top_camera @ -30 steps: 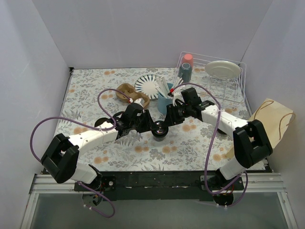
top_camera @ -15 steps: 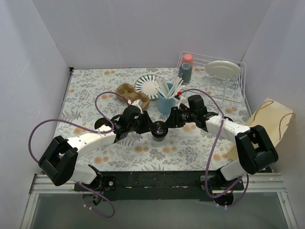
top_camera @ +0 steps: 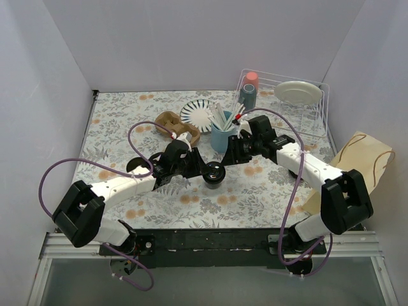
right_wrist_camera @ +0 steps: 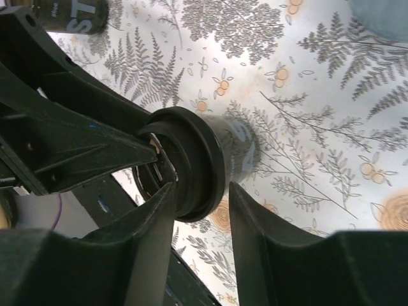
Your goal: Pack the takeout coffee
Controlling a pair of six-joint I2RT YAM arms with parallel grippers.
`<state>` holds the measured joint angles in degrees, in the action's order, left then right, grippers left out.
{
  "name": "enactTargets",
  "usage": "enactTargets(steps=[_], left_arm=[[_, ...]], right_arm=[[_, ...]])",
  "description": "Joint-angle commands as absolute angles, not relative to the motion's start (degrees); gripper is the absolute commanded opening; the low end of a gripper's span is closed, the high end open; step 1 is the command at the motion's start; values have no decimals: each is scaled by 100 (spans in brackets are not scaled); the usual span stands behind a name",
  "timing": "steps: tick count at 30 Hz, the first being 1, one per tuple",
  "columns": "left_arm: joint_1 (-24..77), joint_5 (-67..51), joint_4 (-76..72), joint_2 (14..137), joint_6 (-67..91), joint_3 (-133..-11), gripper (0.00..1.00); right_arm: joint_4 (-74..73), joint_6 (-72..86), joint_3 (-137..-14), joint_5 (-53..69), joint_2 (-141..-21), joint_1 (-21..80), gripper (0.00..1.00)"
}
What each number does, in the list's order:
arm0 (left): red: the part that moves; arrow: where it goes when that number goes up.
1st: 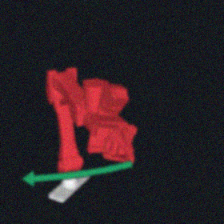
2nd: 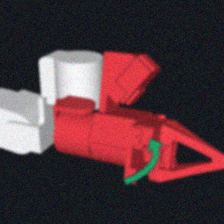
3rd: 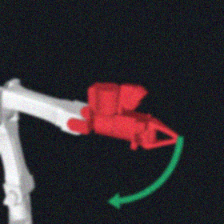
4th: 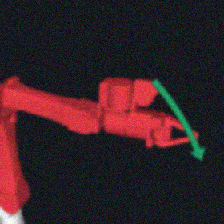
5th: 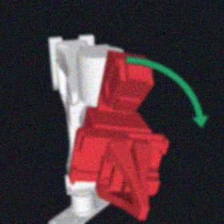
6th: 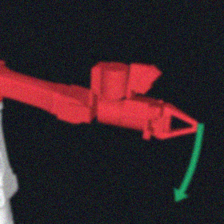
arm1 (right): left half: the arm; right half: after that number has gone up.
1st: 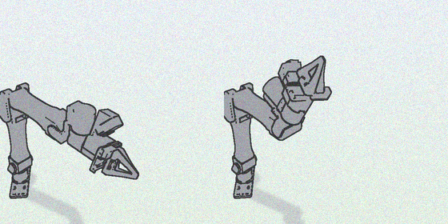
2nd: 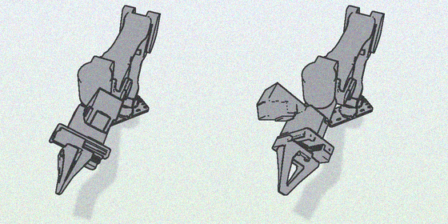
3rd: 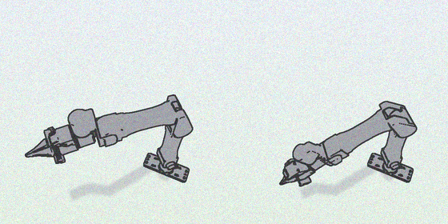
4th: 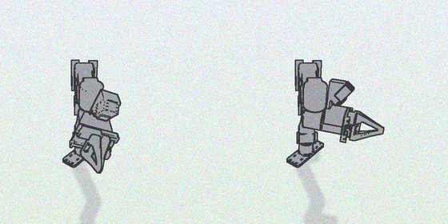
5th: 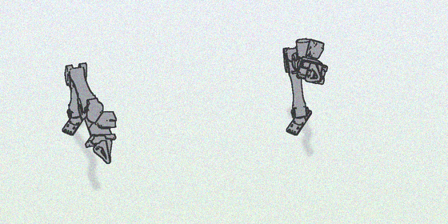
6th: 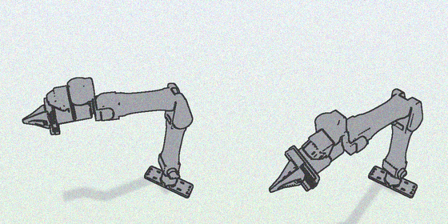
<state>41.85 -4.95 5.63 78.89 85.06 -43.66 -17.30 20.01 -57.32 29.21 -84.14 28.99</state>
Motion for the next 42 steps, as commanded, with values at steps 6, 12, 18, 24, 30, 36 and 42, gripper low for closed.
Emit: enactTargets(steps=[6,12,18,24,30,36,42], left_arm=[[4236,-193,2004,8323,8007,-4078,35],[4236,-202,2013,8385,8016,-4096,35],[4236,-176,2021,8411,8016,-4070,35],[4236,-193,1969,8472,8121,-3947,35],[4236,-237,1855,8455,8367,-3605,35],[4236,-325,1767,8420,8534,-3393,34],[4236,-325,1907,8359,8683,-3384,34]], right_arm=[[-2135,1679,-6091,2558,-8446,2839,40],[-1934,1635,-6161,2838,-8718,2839,39],[-1820,1617,-6003,2953,-8930,2848,37],[-1723,1713,-5450,2541,-8930,2848,34],[-1565,1758,-4633,2013,-8956,2891,31],[-1546,1775,-4577,1889,-8667,2927,29],[-2020,1951,-5536,2241,-8209,2918,34]])
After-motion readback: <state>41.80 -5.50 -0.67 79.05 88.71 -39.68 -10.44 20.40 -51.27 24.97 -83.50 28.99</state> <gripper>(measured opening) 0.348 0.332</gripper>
